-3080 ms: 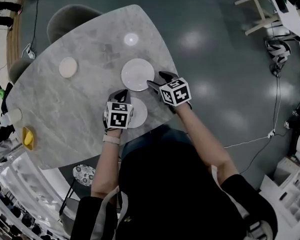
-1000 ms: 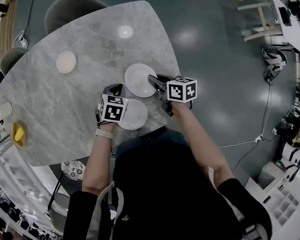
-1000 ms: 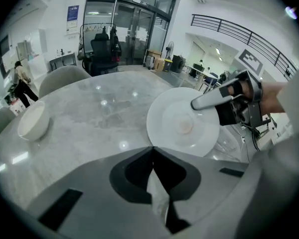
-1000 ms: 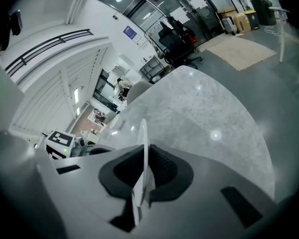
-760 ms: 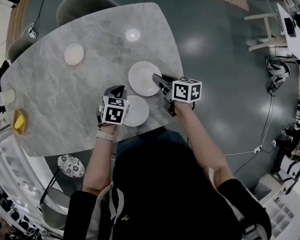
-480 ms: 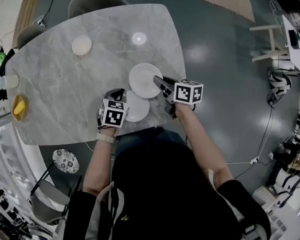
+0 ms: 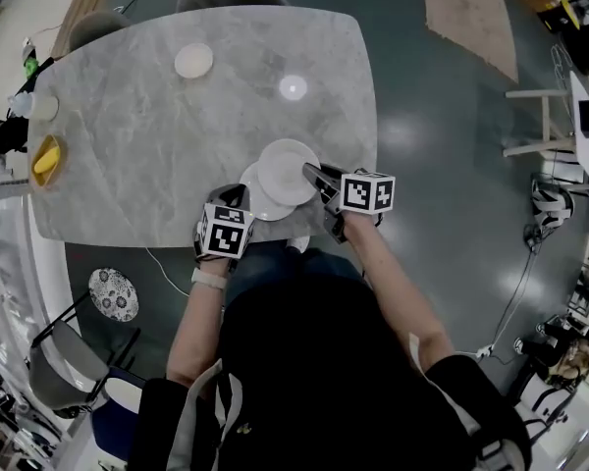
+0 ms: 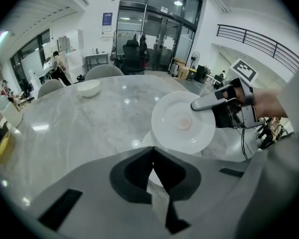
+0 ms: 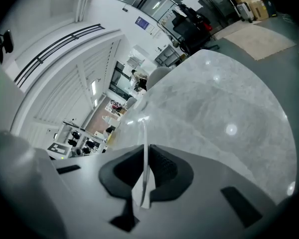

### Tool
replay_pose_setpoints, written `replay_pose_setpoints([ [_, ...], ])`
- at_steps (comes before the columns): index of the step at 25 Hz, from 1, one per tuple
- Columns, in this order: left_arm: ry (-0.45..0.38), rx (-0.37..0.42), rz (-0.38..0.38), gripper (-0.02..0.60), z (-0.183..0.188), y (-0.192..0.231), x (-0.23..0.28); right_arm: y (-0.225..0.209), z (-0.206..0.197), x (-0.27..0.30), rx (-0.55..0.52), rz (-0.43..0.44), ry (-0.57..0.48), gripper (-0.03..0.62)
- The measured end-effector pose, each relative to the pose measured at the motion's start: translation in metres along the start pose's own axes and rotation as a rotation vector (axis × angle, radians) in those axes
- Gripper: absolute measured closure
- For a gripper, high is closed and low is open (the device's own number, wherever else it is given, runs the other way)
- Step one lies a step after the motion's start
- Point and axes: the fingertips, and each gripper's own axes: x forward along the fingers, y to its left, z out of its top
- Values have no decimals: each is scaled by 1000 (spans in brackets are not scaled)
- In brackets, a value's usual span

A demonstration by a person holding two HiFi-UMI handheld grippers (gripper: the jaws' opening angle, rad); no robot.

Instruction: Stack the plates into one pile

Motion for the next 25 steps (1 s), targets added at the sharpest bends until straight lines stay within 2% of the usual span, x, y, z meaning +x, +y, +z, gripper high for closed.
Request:
replay_pose_setpoints([
  [6,-34,-64,49,572,-30,-6,-25,4,-30,8,-20,8,62,560],
  [11,-29,-104,81,574,-63,-15,-46,7,-50,13,-34,0,67,560],
  [16,-32,-153,115,574,-87,-21,-61,6,-54,19,-55,-16,45,560],
  [25,-31,-235,174,574,-111,-22,-90,14,-61,36,-152,-39,96,556],
])
